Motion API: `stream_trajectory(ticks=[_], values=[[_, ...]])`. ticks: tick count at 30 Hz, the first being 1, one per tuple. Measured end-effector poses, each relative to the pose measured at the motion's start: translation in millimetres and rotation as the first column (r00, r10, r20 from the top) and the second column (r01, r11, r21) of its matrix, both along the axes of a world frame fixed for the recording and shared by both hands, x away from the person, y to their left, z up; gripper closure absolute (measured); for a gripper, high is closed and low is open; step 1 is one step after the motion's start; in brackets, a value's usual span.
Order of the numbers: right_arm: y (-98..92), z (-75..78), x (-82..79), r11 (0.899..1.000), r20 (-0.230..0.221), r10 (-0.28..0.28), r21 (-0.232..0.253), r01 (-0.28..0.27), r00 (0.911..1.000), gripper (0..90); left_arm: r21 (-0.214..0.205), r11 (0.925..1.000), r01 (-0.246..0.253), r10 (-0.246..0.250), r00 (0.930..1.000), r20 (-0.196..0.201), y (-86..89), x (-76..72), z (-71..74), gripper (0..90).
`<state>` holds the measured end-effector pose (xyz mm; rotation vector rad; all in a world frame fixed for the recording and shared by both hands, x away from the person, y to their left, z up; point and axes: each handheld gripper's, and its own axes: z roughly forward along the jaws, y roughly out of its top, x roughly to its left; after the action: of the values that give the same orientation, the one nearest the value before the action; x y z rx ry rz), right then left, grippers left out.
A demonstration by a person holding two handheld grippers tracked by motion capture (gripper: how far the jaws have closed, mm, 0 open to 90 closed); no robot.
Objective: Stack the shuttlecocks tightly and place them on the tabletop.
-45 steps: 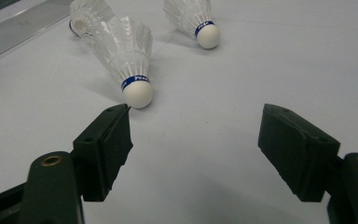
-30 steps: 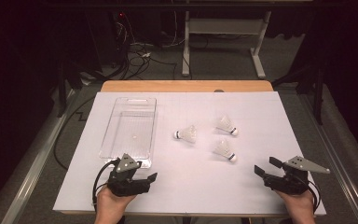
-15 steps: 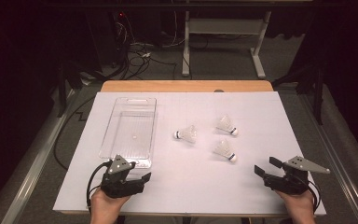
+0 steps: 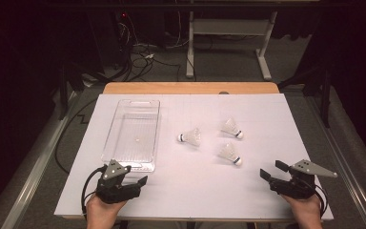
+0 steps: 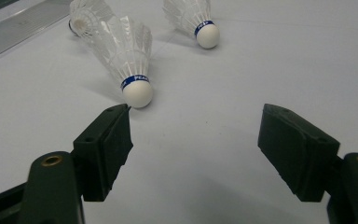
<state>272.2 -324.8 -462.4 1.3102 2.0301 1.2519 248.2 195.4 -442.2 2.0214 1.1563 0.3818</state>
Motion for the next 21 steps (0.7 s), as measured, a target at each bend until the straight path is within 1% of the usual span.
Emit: stream_trajectory(ticks=[14, 21], values=[[0.0, 0.0, 0.0, 1.0, 0.0, -0.001, -0.001, 0.001, 1.0, 26.1, -0.008, 0.9993, -0.037, 0.037, 0.9993, 0.006, 13.5, 0.5, -4.2, 31.4], [0.1, 0.0, 0.0, 1.0, -0.001, -0.001, -0.001, 0.001, 1.0, 26.1, -0.002, 0.9988, -0.05, 0.05, 0.9988, 0.001, 20.1, 1.1, -6.6, 31.2]])
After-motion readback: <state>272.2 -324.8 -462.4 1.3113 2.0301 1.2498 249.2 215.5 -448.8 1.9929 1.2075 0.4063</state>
